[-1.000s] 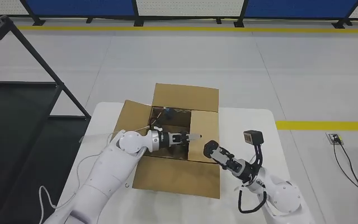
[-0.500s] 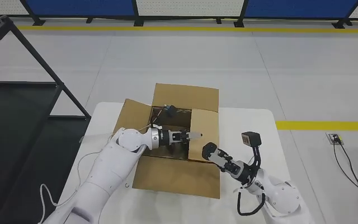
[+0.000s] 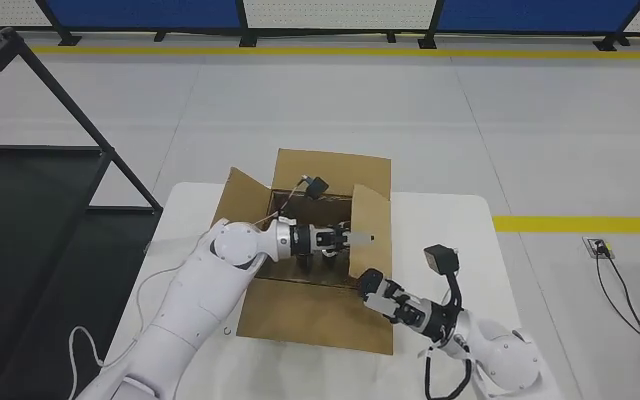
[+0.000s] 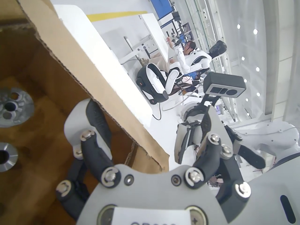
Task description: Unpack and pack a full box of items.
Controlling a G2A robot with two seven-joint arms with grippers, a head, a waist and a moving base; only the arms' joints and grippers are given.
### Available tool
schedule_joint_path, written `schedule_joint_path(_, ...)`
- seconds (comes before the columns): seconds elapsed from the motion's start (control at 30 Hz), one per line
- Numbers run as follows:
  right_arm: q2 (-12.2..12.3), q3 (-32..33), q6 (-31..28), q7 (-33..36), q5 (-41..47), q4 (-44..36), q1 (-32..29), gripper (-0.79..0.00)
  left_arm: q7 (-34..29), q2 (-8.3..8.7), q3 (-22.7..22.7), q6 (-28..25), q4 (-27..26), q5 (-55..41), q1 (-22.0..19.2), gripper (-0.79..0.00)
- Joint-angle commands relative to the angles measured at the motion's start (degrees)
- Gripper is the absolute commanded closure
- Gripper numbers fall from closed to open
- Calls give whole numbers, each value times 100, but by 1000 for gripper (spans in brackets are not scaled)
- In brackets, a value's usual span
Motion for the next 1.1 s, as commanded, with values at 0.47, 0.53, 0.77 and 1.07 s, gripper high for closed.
schedule_joint_path(0.47,71,-221,76,-647,-578,-155,-238,-785,315,-124,165,389,-846,373,-27,-785)
schedule_joint_path(0.53,78,-181,38,-848,-605,-184,-328,-785,330,-147,184,418,-838,382,-61,-785)
schedule_joint_path(0.77,112,14,-20,-1437,-709,-382,-669,-785,346,-206,211,396,-722,406,-138,-785)
schedule_joint_path(1.07,150,392,381,-2151,-744,-802,-964,-785,250,-112,-53,155,-590,504,36,-785)
